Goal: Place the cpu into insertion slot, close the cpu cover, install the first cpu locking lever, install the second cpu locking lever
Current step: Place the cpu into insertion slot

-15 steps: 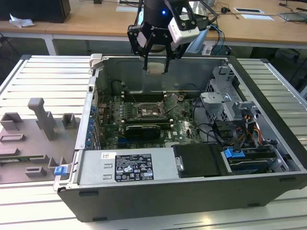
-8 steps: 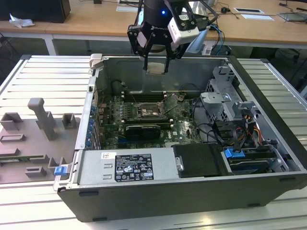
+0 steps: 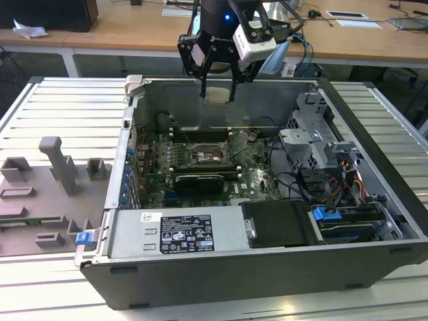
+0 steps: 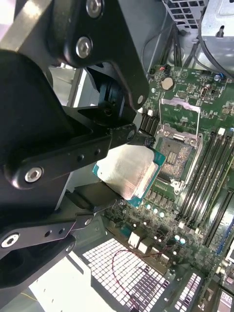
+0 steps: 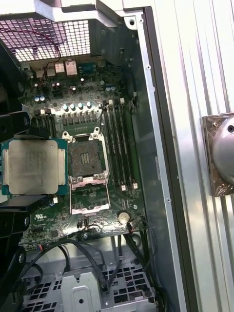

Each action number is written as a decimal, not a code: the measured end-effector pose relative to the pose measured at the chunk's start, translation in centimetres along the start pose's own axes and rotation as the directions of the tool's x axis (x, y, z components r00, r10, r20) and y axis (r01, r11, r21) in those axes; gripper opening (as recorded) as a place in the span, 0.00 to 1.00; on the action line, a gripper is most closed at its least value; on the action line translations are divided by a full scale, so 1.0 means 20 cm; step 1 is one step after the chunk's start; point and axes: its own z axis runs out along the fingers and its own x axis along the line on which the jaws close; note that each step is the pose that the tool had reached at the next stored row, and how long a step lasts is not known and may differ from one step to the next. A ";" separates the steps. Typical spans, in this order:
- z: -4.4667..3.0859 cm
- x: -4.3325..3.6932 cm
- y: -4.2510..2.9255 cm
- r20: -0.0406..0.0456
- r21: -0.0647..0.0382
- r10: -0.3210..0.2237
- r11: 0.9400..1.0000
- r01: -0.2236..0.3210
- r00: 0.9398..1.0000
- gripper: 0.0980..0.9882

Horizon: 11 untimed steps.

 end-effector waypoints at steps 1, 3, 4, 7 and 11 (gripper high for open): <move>0.000 0.000 0.000 0.000 0.000 0.002 1.000 -0.002 1.000 0.50; 0.000 0.000 0.000 0.001 0.000 0.007 1.000 -0.007 1.000 0.50; 0.000 0.000 0.000 0.001 0.000 0.009 1.000 -0.009 1.000 0.50; 0.000 0.000 0.000 0.001 0.000 0.014 1.000 -0.014 1.000 0.50; 0.000 0.000 0.000 0.002 -0.001 0.027 1.000 -0.027 1.000 0.50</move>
